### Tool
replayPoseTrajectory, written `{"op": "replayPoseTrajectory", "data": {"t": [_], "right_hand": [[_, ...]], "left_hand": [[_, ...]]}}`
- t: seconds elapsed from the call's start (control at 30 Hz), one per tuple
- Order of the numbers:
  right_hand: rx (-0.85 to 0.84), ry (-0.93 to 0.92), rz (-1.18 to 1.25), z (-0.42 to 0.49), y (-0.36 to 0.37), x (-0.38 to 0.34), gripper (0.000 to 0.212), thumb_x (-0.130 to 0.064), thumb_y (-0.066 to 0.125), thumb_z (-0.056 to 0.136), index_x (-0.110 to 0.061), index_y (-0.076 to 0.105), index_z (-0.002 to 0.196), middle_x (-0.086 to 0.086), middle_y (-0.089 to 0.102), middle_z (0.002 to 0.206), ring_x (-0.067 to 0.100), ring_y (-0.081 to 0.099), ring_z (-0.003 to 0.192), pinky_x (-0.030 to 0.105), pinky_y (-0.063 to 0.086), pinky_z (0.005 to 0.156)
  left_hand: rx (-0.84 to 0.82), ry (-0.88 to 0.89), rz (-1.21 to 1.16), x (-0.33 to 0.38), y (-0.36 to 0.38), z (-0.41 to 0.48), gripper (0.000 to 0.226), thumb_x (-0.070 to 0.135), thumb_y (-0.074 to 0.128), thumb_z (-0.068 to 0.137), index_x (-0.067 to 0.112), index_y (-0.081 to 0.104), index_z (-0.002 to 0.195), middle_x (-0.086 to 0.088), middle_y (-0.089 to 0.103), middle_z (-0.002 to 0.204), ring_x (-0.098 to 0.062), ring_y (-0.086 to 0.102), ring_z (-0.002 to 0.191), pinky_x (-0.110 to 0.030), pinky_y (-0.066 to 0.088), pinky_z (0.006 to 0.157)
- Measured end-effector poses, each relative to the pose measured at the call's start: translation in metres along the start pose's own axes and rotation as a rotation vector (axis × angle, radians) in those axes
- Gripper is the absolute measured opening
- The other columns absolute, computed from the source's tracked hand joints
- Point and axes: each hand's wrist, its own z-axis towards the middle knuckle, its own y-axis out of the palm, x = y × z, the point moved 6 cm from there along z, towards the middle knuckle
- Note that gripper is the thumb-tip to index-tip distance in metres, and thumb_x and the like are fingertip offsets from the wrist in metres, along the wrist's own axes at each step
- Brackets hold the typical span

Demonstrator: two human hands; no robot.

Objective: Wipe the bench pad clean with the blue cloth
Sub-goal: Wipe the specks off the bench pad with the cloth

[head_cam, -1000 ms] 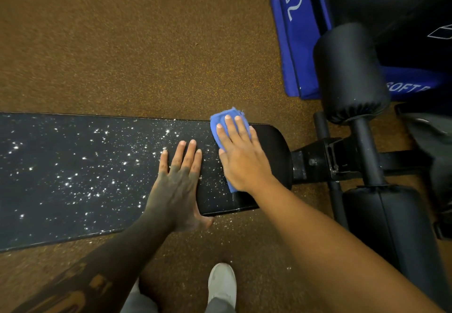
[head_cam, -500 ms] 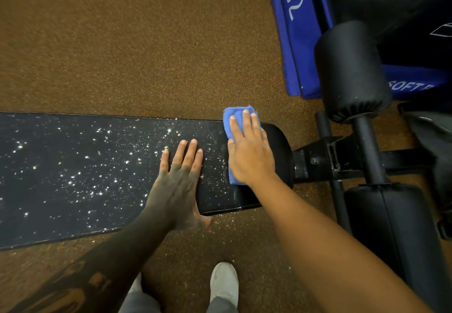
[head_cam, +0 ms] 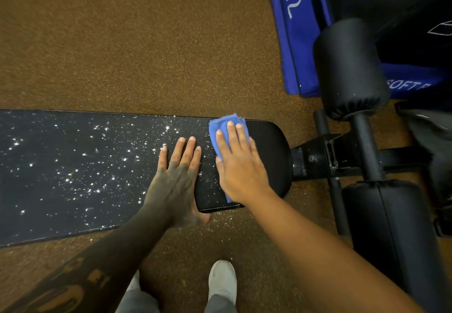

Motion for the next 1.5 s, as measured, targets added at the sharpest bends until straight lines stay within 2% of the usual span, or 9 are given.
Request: {"op": "replayPoseTrajectory", "data": {"t": [0.3, 0.53, 0.7, 0.87, 1.0, 1.07, 1.23, 1.43, 1.5], "right_hand": [[-0.013, 0.119, 0.004, 0.019, -0.001, -0.001, 0.063, -0.035, 0.035, 0.102, -0.017, 0.011, 0.157, 0.011, 0.001, 0.166, 0.029, -0.006, 0.152, 0.051, 0.010, 0.122], [-0.035, 0.026, -0.010, -0.022, 0.009, 0.003, 0.063, -0.037, 0.035, 0.101, -0.018, 0.013, 0.157, 0.010, 0.002, 0.166, 0.028, -0.004, 0.153, 0.051, 0.014, 0.121], [-0.009, 0.171, 0.012, 0.001, 0.005, 0.002, 0.062, -0.036, 0.035, 0.102, -0.019, 0.011, 0.157, 0.011, 0.000, 0.166, 0.029, -0.006, 0.152, 0.052, 0.010, 0.122], [-0.020, -0.005, -0.011, -0.049, 0.016, -0.013, 0.062, -0.036, 0.030, 0.100, -0.018, 0.014, 0.157, 0.011, 0.004, 0.166, 0.028, -0.003, 0.153, 0.051, 0.014, 0.122], [0.036, 0.205, 0.006, -0.043, 0.011, 0.023, 0.059, -0.034, 0.030, 0.099, -0.018, 0.021, 0.156, 0.011, 0.009, 0.166, 0.029, 0.001, 0.153, 0.052, 0.018, 0.120], [0.042, 0.280, 0.023, -0.043, 0.011, 0.013, 0.059, -0.033, 0.031, 0.101, -0.018, 0.019, 0.156, 0.013, 0.007, 0.165, 0.030, -0.002, 0.153, 0.051, 0.016, 0.121], [0.014, 0.135, -0.037, -0.057, 0.016, -0.020, 0.061, -0.037, 0.026, 0.099, -0.018, 0.017, 0.156, 0.010, 0.010, 0.165, 0.029, 0.001, 0.153, 0.054, 0.009, 0.122], [0.026, 0.310, 0.029, -0.022, 0.013, -0.022, 0.062, -0.038, 0.030, 0.101, -0.015, 0.013, 0.157, 0.014, 0.002, 0.166, 0.032, -0.004, 0.152, 0.059, 0.011, 0.118], [0.017, 0.296, 0.026, -0.027, 0.014, -0.030, 0.064, -0.039, 0.029, 0.101, -0.014, 0.010, 0.157, 0.014, 0.001, 0.166, 0.033, -0.004, 0.152, 0.059, 0.012, 0.118]], "left_hand": [[-0.005, -0.005, 0.021, 0.000, 0.001, 0.000, 0.153, 0.100, 0.040, 0.047, 0.005, -0.019, 0.153, -0.016, -0.030, 0.162, -0.034, -0.028, 0.149, -0.059, -0.004, 0.123], [0.020, 0.009, 0.013, -0.002, 0.000, -0.003, 0.151, 0.098, 0.041, 0.048, 0.004, -0.007, 0.156, -0.018, -0.020, 0.165, -0.034, -0.019, 0.152, -0.059, -0.001, 0.123], [0.001, 0.016, 0.040, -0.007, 0.004, -0.007, 0.151, 0.100, 0.038, 0.049, 0.005, -0.015, 0.154, -0.017, -0.026, 0.163, -0.034, -0.023, 0.151, -0.060, 0.000, 0.123], [0.004, 0.026, 0.033, -0.009, 0.005, -0.007, 0.149, 0.098, 0.041, 0.052, 0.005, -0.020, 0.152, -0.017, -0.030, 0.161, -0.034, -0.026, 0.150, -0.059, -0.003, 0.123], [0.000, 0.041, 0.040, -0.012, 0.004, -0.008, 0.154, 0.100, 0.042, 0.048, 0.006, -0.020, 0.152, -0.016, -0.028, 0.162, -0.034, -0.024, 0.151, -0.059, -0.002, 0.124], [-0.001, 0.038, 0.035, -0.014, 0.004, -0.009, 0.154, 0.100, 0.043, 0.048, 0.006, -0.020, 0.153, -0.016, -0.028, 0.162, -0.033, -0.025, 0.150, -0.059, -0.001, 0.124], [0.014, 0.050, 0.052, -0.013, 0.003, -0.011, 0.151, 0.097, 0.044, 0.051, 0.005, -0.019, 0.153, -0.017, -0.029, 0.162, -0.034, -0.025, 0.150, -0.059, -0.002, 0.124], [0.007, 0.047, 0.068, -0.021, 0.004, -0.017, 0.155, 0.099, 0.044, 0.045, 0.006, -0.015, 0.154, -0.017, -0.022, 0.164, -0.035, -0.020, 0.152, -0.059, 0.002, 0.124], [0.003, 0.044, 0.068, -0.023, 0.005, -0.019, 0.155, 0.099, 0.044, 0.046, 0.006, -0.015, 0.154, -0.017, -0.023, 0.164, -0.035, -0.021, 0.152, -0.059, 0.001, 0.124]]}}
